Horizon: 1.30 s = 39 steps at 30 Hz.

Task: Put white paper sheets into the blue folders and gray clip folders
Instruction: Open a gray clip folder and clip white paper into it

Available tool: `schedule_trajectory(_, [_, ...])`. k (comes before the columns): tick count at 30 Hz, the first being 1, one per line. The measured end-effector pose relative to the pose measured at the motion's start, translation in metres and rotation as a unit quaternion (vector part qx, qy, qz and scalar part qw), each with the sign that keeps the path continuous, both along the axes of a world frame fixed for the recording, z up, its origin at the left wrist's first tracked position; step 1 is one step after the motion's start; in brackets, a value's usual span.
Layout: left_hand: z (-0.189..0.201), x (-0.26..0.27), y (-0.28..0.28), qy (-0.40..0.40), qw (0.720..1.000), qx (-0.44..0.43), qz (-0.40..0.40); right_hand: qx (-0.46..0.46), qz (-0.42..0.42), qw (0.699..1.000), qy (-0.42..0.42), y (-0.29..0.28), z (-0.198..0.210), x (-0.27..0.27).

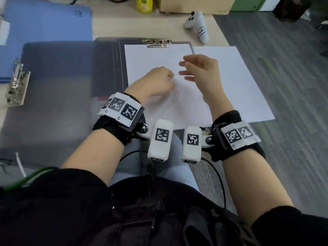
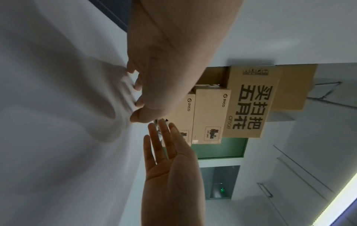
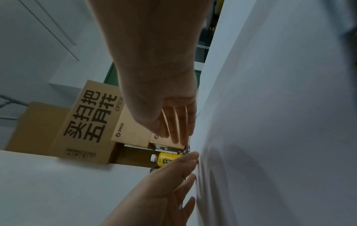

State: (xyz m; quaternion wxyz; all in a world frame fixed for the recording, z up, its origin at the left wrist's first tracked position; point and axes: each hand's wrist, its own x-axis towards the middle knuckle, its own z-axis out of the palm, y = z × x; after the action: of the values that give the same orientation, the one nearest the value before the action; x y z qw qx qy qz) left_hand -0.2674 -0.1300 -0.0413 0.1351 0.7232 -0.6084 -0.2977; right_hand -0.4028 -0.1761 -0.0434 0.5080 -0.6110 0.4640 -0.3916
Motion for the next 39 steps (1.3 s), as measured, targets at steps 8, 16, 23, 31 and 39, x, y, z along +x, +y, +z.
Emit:
schedule_trajectory(8, [0.003,-0.059,0.025,0.028,0.997,-0.042,-0.052,-0.142,-0.096,0.978,0.122,0.027,-0.012,-0.054])
schedule_trajectory(16, [-0.004,-0.106,0.023,0.034,0.992,-0.052,-0.106,-0.144,-0.144,0.921,0.333,0.033,-0.026,-0.108])
schedule_trajectory(23, [-0.012,-0.128,0.008,0.057,0.991,-0.033,-0.116,-0.077,-0.141,0.913,0.375,0.024,-0.03,-0.132])
schedule_trajectory(31, [-0.019,-0.13,-0.013,0.096,0.991,-0.06,-0.065,-0.025,-0.155,0.878,0.453,0.005,-0.031,-0.147])
schedule_trajectory(39, [-0.025,-0.119,-0.02,0.197,0.978,-0.054,-0.034,-0.07,-0.184,0.893,0.405,0.0,-0.023,-0.15])
